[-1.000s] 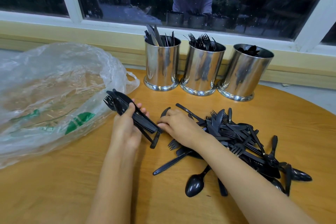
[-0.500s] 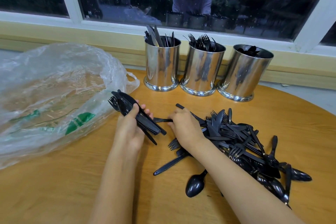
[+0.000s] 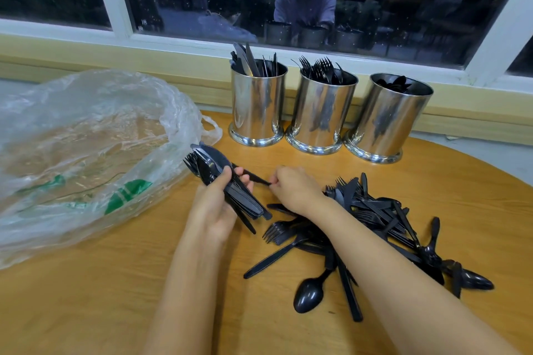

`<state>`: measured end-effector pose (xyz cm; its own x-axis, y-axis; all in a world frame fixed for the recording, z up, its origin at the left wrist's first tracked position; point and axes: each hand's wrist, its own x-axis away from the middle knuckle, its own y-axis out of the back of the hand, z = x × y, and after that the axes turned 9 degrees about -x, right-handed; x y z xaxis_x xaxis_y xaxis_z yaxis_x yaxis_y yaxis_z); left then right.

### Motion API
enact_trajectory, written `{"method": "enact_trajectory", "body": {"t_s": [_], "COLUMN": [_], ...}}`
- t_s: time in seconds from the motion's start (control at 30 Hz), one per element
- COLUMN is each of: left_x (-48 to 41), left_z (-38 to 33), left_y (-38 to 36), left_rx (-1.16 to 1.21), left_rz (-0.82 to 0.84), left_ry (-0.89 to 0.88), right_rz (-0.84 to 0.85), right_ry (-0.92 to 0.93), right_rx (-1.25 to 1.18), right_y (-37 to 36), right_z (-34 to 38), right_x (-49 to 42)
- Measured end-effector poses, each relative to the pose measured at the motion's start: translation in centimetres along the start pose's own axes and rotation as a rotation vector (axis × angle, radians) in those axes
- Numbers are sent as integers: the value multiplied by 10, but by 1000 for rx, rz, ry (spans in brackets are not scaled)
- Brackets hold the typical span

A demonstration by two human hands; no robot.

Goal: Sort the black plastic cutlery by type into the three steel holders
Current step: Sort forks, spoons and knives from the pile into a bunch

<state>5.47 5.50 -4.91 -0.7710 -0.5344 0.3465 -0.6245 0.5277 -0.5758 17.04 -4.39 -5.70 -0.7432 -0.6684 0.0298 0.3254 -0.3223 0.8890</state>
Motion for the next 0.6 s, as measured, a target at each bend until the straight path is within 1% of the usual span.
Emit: {"method": "enact_trajectory", "body": {"t_s": [0.03, 0.1, 0.13, 0.17, 0.2, 0.27, 0.33, 0.4, 0.5, 0.6], "left_x": [0, 0, 1, 0, 0, -1, 1, 3, 6, 5], "left_z": [0, 1, 2, 2, 3, 7, 10, 12, 13, 13], "left_y": [-1, -3, -3, -4, -4, -6, -9, -12, -15, -14], "left_rx": [-9, -12, -9, -4, -4, -16, -43, -72, -111, -122], "left_rz": [-9, -8, 3, 16, 28, 47, 73, 87, 92, 48], "left_ry": [2, 4, 5, 7, 12, 31, 47, 51, 56, 45], "right_rz": [-93, -280, -345, -378, -371, -284, -225, -210, -202, -225], "right_ry": [18, 24, 18, 12, 9, 5, -21, -49, -22, 19], "right_rx": [-81, -346, -488, -635, -779, -987, -1015, -964, -920, -858], "right_y": [2, 11, 15, 20, 24, 27, 24, 18, 12, 15], "right_z": [0, 1, 2, 2, 3, 5, 6, 6, 4, -4], "right_x": [1, 4, 6, 9, 13, 26, 38, 48, 59, 70]}}
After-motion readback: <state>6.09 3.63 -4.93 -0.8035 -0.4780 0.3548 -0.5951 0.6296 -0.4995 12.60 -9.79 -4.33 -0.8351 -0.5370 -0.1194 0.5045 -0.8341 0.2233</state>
